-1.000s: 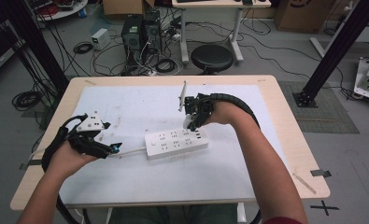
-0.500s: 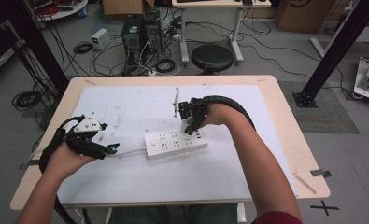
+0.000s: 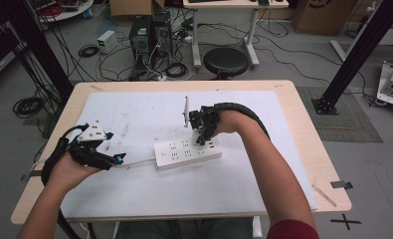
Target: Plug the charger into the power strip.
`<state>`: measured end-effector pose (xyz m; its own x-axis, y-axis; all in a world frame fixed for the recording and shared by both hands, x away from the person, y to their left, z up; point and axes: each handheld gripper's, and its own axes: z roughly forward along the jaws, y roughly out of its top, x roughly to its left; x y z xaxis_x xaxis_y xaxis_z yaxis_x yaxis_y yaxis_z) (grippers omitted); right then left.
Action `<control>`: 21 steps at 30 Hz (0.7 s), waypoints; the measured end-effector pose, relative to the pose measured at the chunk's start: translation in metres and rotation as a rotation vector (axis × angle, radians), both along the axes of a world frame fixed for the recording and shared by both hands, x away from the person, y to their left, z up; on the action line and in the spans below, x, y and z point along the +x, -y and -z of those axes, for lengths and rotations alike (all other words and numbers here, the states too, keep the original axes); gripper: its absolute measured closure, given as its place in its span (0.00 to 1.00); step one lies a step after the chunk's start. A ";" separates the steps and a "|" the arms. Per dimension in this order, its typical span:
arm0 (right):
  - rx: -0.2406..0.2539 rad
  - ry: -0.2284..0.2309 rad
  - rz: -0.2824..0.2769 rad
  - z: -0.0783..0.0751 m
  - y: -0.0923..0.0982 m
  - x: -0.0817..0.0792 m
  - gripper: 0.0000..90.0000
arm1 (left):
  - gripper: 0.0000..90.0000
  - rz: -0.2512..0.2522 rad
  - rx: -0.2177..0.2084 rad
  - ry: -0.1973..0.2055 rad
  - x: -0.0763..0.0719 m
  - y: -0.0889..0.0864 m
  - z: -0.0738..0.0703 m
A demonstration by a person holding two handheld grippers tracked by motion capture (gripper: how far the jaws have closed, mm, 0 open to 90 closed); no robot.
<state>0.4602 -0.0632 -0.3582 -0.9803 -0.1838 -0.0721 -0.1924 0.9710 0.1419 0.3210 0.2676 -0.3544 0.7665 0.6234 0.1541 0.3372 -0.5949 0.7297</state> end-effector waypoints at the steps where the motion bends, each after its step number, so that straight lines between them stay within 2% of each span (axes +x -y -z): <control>1: -0.011 0.007 -0.036 0.000 -0.002 0.001 0.70 | 0.20 0.001 -0.002 -0.001 0.000 0.000 0.001; 5: -0.040 0.004 -0.049 0.000 -0.008 0.000 0.71 | 0.20 -0.005 -0.009 -0.002 0.001 0.001 0.003; 6: -0.090 0.013 -0.059 0.007 -0.013 -0.001 0.71 | 0.20 -0.004 -0.008 -0.001 0.001 0.001 0.004; 11: -0.072 -0.007 -0.039 0.009 -0.012 0.002 0.71 | 0.20 0.002 -0.021 -0.004 -0.001 0.002 0.004; 17: -0.048 -0.021 -0.040 0.010 -0.009 0.003 0.71 | 0.20 -0.006 0.003 0.002 0.001 -0.002 -0.001; 21: -0.056 -0.037 -0.039 0.014 -0.013 0.005 0.71 | 0.20 -0.002 0.015 -0.001 0.004 0.001 -0.002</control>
<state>0.4654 -0.0501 -0.3723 -0.9741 -0.2250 -0.0246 -0.2263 0.9694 0.0948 0.3245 0.2665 -0.3521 0.7652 0.6228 0.1631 0.3392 -0.6053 0.7201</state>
